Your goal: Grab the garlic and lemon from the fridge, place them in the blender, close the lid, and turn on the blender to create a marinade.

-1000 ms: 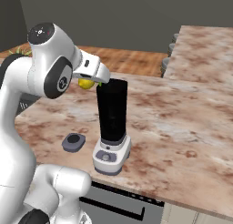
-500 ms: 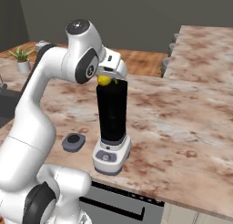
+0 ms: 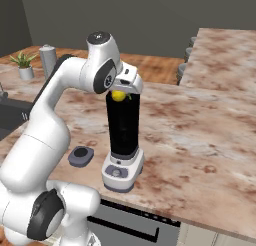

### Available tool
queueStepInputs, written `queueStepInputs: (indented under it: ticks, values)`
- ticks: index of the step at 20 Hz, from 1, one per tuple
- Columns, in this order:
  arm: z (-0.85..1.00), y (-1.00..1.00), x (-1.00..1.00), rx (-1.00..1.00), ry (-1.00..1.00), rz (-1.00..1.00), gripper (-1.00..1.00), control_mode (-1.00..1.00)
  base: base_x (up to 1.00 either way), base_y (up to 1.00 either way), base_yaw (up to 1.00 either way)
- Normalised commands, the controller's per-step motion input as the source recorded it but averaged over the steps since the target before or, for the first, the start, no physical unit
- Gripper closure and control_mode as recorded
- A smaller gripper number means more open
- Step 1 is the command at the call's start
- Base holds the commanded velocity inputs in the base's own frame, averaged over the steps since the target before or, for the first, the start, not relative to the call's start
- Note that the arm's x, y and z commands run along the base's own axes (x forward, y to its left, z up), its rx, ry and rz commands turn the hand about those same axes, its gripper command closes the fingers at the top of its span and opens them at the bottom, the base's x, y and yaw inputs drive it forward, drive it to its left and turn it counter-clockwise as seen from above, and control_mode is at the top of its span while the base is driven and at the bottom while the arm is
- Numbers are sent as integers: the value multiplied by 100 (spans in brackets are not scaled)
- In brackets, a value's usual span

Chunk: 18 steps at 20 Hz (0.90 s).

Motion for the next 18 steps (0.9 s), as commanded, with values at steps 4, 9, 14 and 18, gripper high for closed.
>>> queueStepInputs:
  ticks: [4, 9, 14, 18]
  values:
    - [-47, 1, 7, 0, 1, 5, 100, -100, 0, 0, 0]
    - [-39, 0, 3, 0, 5, 7, 100, -100, 0, 0, 0]
    - [-27, 5, 0, 0, 4, 5, -100, -100, 0, 0, 0]
    - [-8, 0, 0, 0, 0, 3, -100, -100, 0, 0, 0]
